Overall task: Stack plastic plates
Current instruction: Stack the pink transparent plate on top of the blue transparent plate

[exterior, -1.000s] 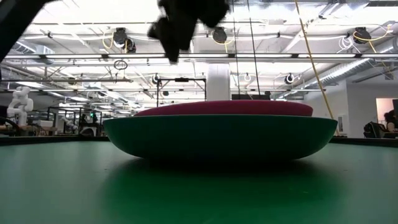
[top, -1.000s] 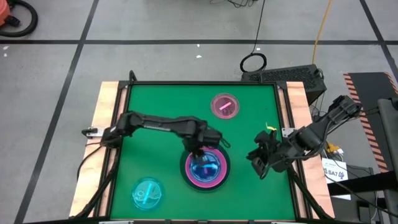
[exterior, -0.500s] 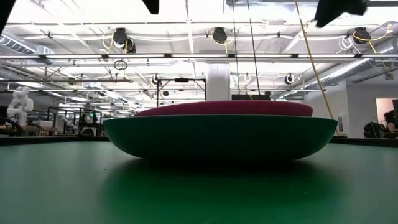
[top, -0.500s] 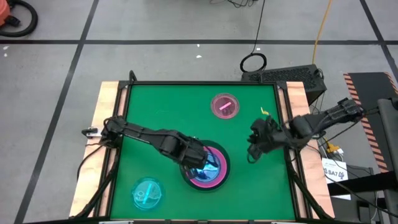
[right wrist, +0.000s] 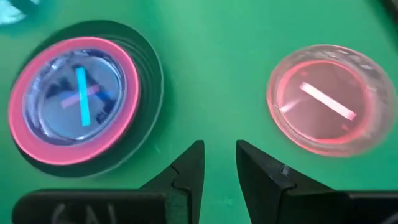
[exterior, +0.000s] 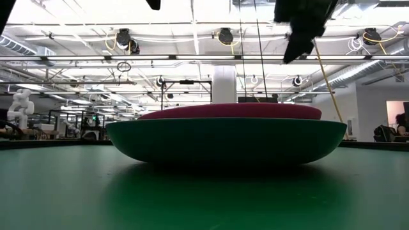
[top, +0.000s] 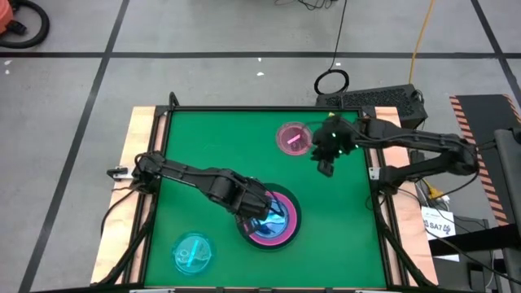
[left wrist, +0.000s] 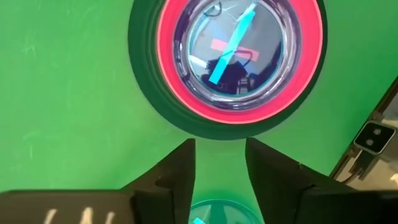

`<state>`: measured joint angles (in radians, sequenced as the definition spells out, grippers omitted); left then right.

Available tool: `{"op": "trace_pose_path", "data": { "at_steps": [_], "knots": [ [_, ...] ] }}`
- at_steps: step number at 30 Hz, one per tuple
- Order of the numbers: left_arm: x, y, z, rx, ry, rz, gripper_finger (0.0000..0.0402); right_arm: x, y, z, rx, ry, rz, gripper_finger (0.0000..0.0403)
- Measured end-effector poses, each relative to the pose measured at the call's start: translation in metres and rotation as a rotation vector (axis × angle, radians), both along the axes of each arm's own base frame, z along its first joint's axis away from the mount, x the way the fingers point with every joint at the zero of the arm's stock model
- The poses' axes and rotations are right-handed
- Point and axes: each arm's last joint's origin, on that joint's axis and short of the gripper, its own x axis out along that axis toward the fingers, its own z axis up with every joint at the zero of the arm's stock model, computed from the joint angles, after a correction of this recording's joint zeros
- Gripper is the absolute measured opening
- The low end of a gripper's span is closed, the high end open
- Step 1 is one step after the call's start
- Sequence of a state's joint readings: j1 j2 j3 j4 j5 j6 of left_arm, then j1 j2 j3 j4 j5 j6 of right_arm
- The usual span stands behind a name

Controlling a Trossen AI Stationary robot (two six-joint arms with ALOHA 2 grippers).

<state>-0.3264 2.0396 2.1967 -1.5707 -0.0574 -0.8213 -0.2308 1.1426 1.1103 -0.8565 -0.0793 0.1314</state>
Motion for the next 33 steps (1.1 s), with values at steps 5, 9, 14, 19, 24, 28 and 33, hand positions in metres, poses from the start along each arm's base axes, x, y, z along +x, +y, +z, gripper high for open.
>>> {"op": "trace_pose_path", "data": {
  "at_steps": [5, 9, 14, 19, 24, 28, 33],
  "knots": [
    [-0.003, -0.008, 0.000, -0.002, -0.002, 0.029, 0.0125, 0.005, -0.029, -0.030, 0.049, -0.066, 0.063, 0.0089],
    [-0.008, -0.018, 0.002, 0.009, -0.013, 0.030, 0.0122, 0.016, -0.045, -0.053, -0.041, -0.081, 0.162, 0.0090],
    [-0.016, -0.025, 0.017, -0.086, -0.080, 0.168, 0.0122, 0.032, -0.062, -0.083, -0.069, -0.031, 0.285, 0.0113],
    [-0.038, -0.027, 0.041, -0.090, -0.163, 0.300, 0.0122, 0.043, -0.071, -0.112, -0.092, 0.044, 0.382, 0.0137],
    [-0.048, -0.025, 0.049, -0.102, -0.149, 0.259, 0.0122, 0.051, -0.077, -0.132, -0.152, 0.115, 0.417, 0.0136],
    [-0.051, -0.029, 0.047, 0.018, -0.193, 0.185, 0.0122, 0.056, -0.082, -0.143, -0.208, 0.162, 0.400, 0.0133],
    [-0.060, -0.023, 0.037, 0.174, -0.197, 0.128, 0.0122, 0.058, -0.084, -0.156, -0.201, 0.204, 0.404, 0.0133]
  ]
}}
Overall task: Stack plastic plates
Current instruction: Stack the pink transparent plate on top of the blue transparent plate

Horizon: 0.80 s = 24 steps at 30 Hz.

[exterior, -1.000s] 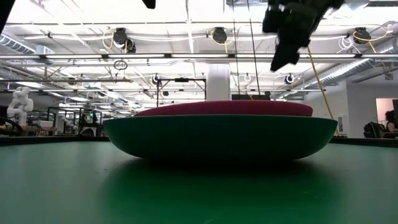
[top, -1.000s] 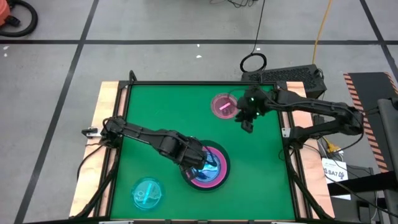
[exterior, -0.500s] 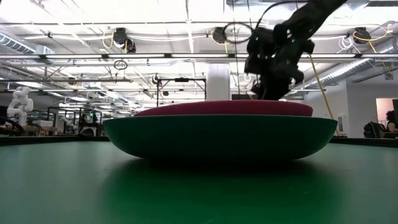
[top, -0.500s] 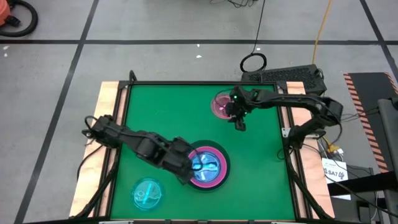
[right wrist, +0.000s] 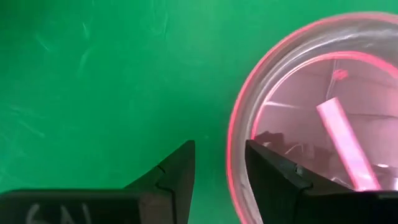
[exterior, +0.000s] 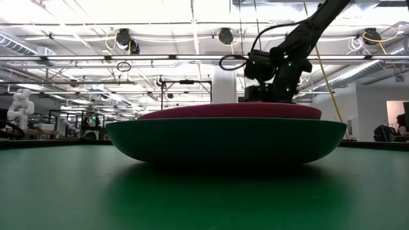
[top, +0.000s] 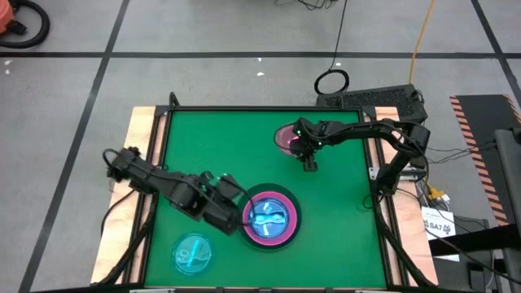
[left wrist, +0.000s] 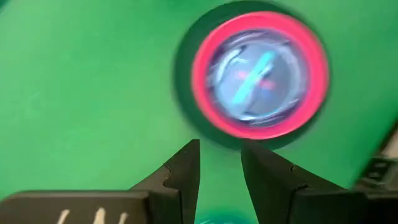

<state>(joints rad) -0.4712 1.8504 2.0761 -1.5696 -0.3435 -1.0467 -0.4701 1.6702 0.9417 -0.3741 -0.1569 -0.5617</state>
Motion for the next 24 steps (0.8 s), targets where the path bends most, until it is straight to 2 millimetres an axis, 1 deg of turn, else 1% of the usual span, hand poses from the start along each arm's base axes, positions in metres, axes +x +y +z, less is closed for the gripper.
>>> {"op": "trace_pose_path", "data": {
  "at_steps": [3, 6, 9, 12, 14, 18, 21, 24],
  "knots": [
    [-0.024, 0.014, -0.007, 0.018, 0.035, 0.054, 0.0122, 0.001, -0.001, -0.007, 0.001, 0.022, -0.003, 0.0133],
    [-0.058, 0.029, -0.015, 0.007, 0.048, 0.120, 0.0122, 0.003, -0.003, -0.010, -0.036, 0.035, -0.018, 0.0132],
    [-0.088, 0.044, -0.014, -0.063, -0.036, 0.153, 0.0122, 0.003, -0.003, -0.011, -0.048, 0.043, -0.023, 0.0125],
    [-0.110, 0.058, -0.016, -0.132, -0.133, 0.182, 0.0122, 0.004, -0.004, -0.011, -0.053, 0.041, -0.022, 0.0106],
    [-0.121, 0.066, -0.022, -0.160, -0.134, 0.200, 0.0122, 0.004, -0.004, -0.011, -0.059, 0.035, -0.023, 0.0086],
    [-0.138, 0.077, -0.039, -0.208, -0.076, 0.217, 0.0122, 0.006, -0.005, -0.011, -0.076, 0.023, -0.028, 0.0041],
    [-0.141, 0.079, -0.048, -0.227, -0.053, 0.211, 0.0122, 0.006, -0.006, -0.011, -0.078, 0.022, -0.041, 0.0010],
    [-0.141, 0.081, -0.050, -0.215, -0.034, 0.190, 0.0122, 0.006, -0.005, -0.011, -0.066, 0.022, -0.072, 0.0006]
  ]
}}
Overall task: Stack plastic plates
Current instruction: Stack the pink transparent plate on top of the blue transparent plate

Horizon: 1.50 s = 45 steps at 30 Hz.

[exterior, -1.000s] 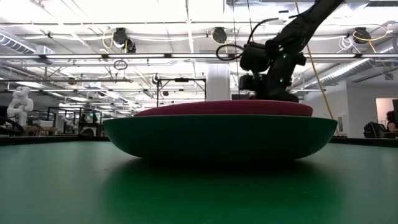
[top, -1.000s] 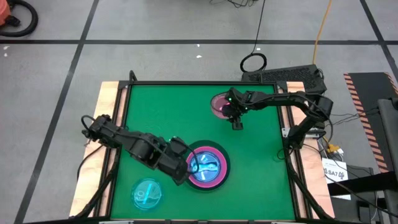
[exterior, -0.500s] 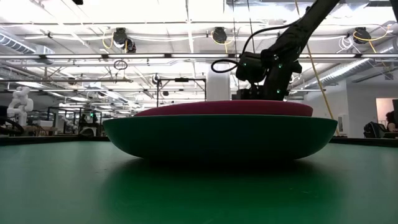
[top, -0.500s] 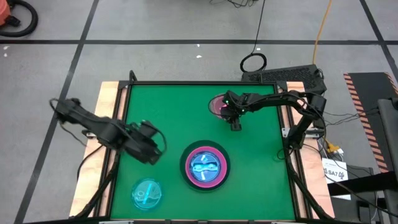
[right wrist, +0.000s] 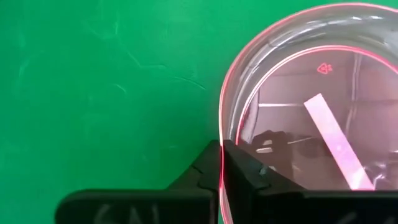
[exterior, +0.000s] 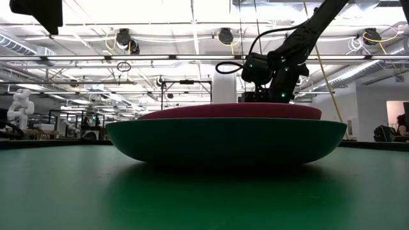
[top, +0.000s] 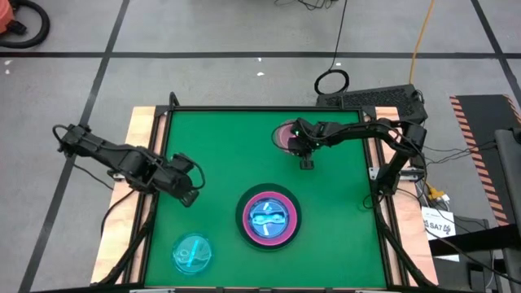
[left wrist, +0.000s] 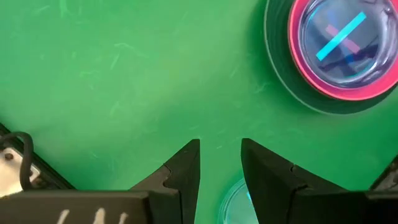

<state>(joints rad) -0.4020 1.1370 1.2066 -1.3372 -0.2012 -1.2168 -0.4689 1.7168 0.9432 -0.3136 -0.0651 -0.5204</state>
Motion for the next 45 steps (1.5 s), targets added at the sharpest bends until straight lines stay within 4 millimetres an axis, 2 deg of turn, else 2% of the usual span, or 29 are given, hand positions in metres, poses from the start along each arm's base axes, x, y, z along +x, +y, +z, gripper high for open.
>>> {"op": "trace_pose_path", "data": {
  "at_steps": [4, 8, 11, 18, 21, 23, 27, 30, 34, 37, 39, 45],
  "knots": [
    [0.001, 0.003, -0.001, -0.034, 0.022, 0.009, 0.0122, -0.001, 0.004, 0.003, 0.025, 0.004, -0.039, 0.0006],
    [0.002, 0.004, 0.003, -0.100, 0.034, -0.049, 0.0122, -0.005, 0.015, 0.018, 0.035, -0.001, -0.059, 0.0003],
    [0.003, 0.003, 0.011, -0.117, 0.007, -0.111, 0.0122, -0.009, 0.024, 0.035, 0.015, -0.017, -0.078, 0.0003],
    [0.002, 0.001, 0.020, -0.150, -0.017, -0.103, 0.0123, -0.022, 0.055, 0.084, 0.024, -0.172, -0.098, 0.0001],
    [0.002, 0.001, 0.019, -0.142, -0.009, -0.120, 0.0139, -0.030, 0.071, 0.105, 0.039, -0.261, -0.098, 0.0001],
    [0.004, 0.001, 0.016, -0.133, 0.002, -0.137, 0.0164, -0.036, 0.082, 0.118, 0.057, -0.323, -0.096, 0.0001],
    [0.004, 0.001, 0.009, -0.128, 0.033, -0.139, 0.0230, -0.048, 0.105, 0.141, 0.120, -0.439, -0.099, 0.0001],
    [0.002, 0.002, -0.001, -0.138, 0.148, -0.082, 0.0257, -0.056, 0.121, 0.155, 0.192, -0.524, -0.101, 0.0001],
    [0.010, -0.004, -0.013, -0.185, 0.205, -0.135, 0.0251, -0.064, 0.143, 0.172, 0.283, -0.640, -0.059, 0.0001],
    [0.018, -0.009, -0.021, -0.193, 0.156, -0.211, 0.0236, -0.065, 0.159, 0.182, 0.341, -0.717, -0.001, 0.0000],
    [0.022, -0.011, -0.033, -0.216, 0.156, -0.228, 0.0227, -0.065, 0.170, 0.186, 0.374, -0.755, 0.044, 0.0000],
    [0.017, -0.012, -0.068, -0.290, 0.255, -0.054, 0.0219, -0.061, 0.202, 0.189, 0.439, -0.799, 0.183, 0.0000]
  ]
}}
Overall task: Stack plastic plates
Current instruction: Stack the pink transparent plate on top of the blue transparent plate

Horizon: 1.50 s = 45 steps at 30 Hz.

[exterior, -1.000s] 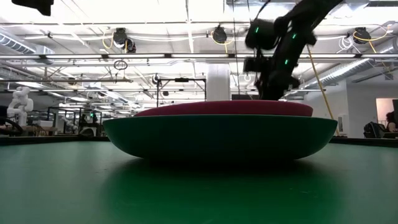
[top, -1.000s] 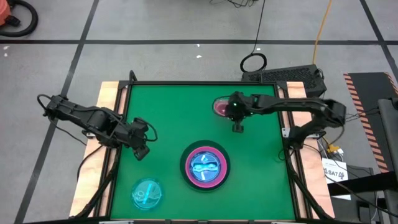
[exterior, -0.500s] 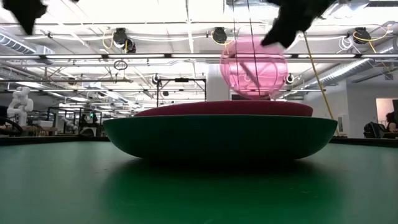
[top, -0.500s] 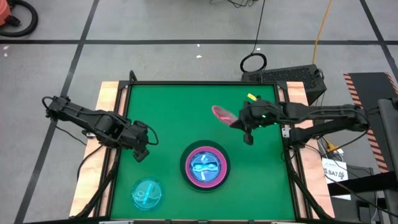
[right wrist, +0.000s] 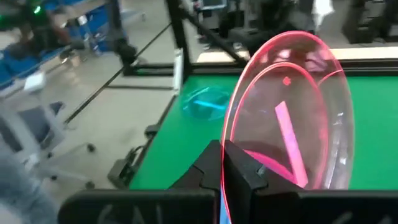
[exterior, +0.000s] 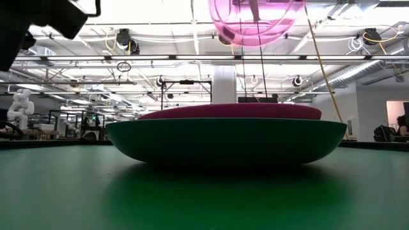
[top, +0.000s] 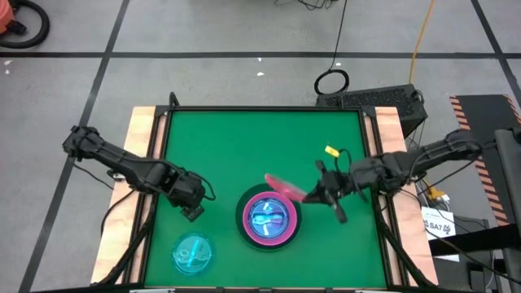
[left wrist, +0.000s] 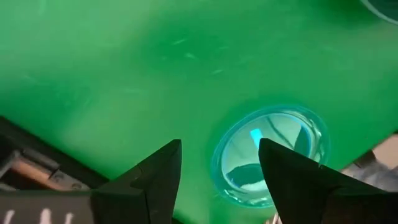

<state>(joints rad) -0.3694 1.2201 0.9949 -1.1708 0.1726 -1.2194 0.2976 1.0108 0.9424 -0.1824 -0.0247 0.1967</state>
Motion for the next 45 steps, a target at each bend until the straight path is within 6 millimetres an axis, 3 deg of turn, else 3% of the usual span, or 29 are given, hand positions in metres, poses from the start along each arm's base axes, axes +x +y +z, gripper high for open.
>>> {"op": "trace_pose_path", "data": {
  "at_steps": [11, 19, 32, 40, 45],
  "knots": [
    [-0.007, -0.016, -0.004, 0.066, -0.023, 0.015, 0.0238, 0.026, 0.040, -0.043, -0.198, 0.137, 0.070, 0.0000],
    [-0.012, -0.024, -0.005, 0.121, -0.023, 0.176, 0.0263, 0.049, 0.050, -0.077, -0.277, 0.230, 0.073, 0.0000],
    [-0.018, -0.041, -0.008, 0.149, -0.040, 0.178, 0.0264, 0.077, 0.062, -0.118, -0.316, 0.265, 0.091, 0.0009],
    [-0.012, -0.056, -0.022, 0.183, -0.006, 0.134, 0.0264, 0.078, 0.062, -0.122, -0.323, 0.287, 0.091, 0.0017],
    [-0.006, -0.066, -0.035, 0.211, 0.020, 0.100, 0.0264, 0.078, 0.062, -0.122, -0.281, 0.300, 0.066, 0.0052]
  ]
}}
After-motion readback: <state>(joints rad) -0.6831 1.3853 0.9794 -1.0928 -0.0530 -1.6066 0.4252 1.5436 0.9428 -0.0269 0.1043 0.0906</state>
